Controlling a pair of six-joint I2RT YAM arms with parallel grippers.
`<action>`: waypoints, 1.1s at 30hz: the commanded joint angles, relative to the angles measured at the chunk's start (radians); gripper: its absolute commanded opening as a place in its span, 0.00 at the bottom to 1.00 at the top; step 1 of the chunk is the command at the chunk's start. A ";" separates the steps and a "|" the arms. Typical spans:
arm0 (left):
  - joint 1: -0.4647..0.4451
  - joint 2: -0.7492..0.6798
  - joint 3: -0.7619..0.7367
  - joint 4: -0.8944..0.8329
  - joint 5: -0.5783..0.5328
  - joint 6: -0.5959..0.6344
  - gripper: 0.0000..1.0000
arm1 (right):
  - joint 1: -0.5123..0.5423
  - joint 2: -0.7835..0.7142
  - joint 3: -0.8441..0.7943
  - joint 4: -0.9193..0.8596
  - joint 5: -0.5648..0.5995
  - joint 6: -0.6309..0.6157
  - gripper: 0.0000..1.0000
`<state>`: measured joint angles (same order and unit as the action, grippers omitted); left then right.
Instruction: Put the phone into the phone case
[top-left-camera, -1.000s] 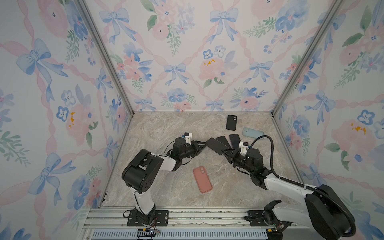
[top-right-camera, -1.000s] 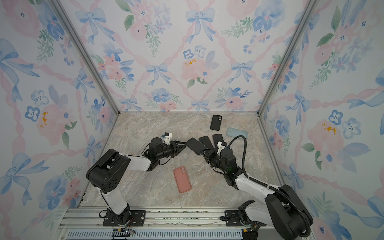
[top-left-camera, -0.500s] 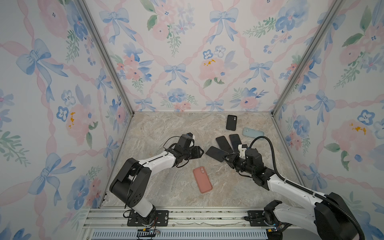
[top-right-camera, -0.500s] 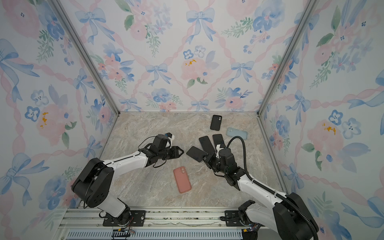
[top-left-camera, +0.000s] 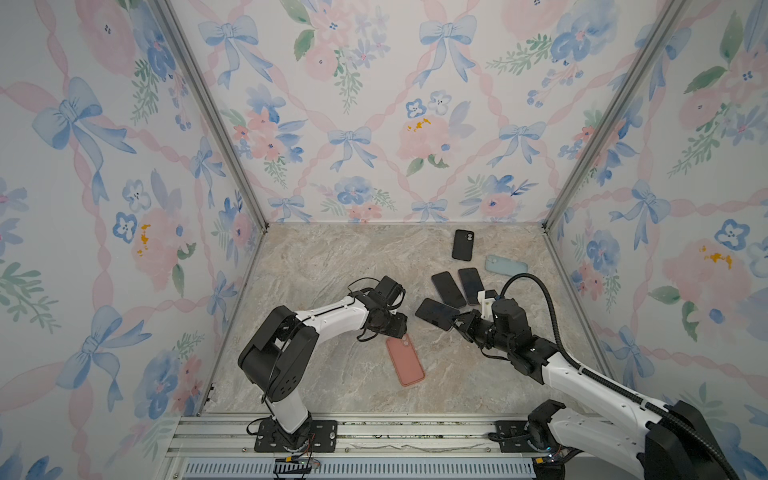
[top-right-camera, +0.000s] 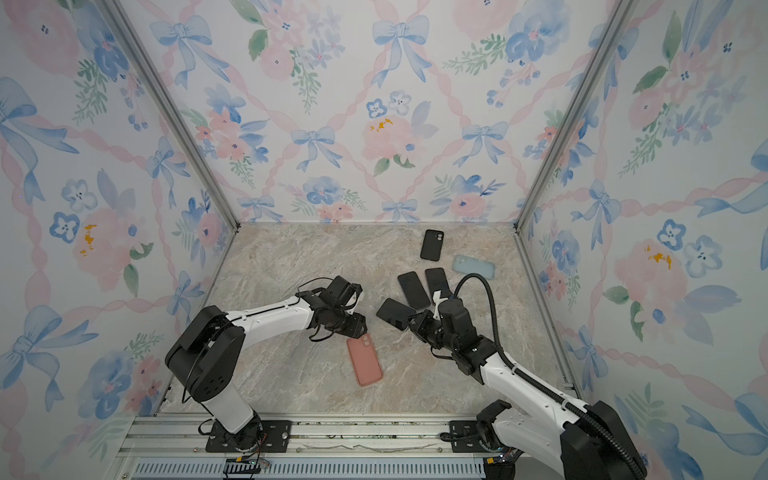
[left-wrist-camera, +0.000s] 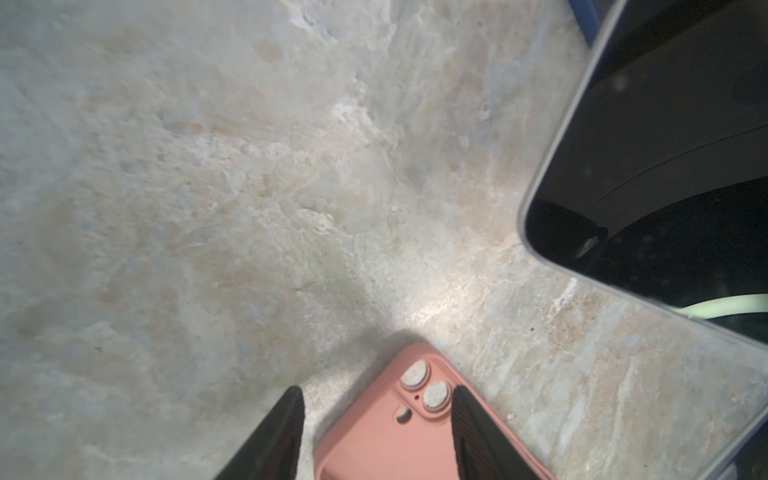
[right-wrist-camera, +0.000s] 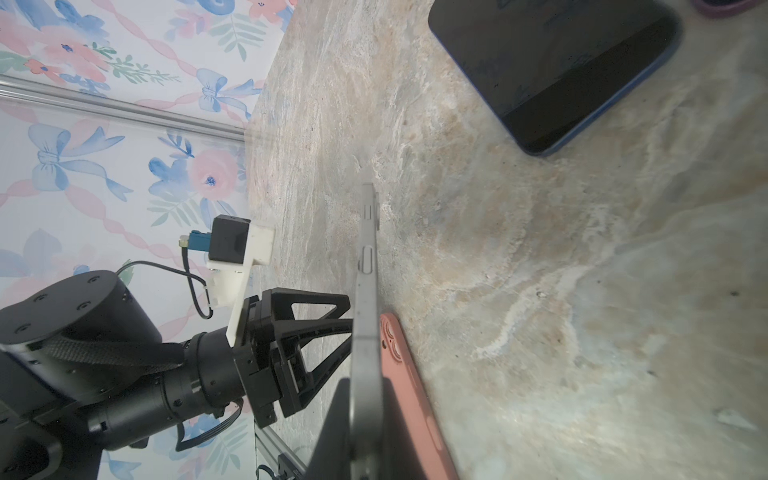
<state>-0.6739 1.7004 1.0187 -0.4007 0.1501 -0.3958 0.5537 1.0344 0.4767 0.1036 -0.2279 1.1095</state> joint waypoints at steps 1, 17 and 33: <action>-0.016 0.036 0.046 -0.095 -0.042 0.079 0.58 | 0.011 -0.010 0.036 0.024 0.007 -0.026 0.00; -0.069 0.165 0.154 -0.180 -0.087 0.132 0.38 | 0.002 -0.028 0.019 0.014 0.008 -0.031 0.00; -0.058 0.132 0.108 -0.181 -0.101 0.108 0.13 | -0.005 -0.035 0.044 -0.026 -0.007 -0.050 0.00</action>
<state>-0.7418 1.8446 1.1568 -0.5480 0.0673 -0.2729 0.5510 1.0248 0.4767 0.0677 -0.2291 1.0874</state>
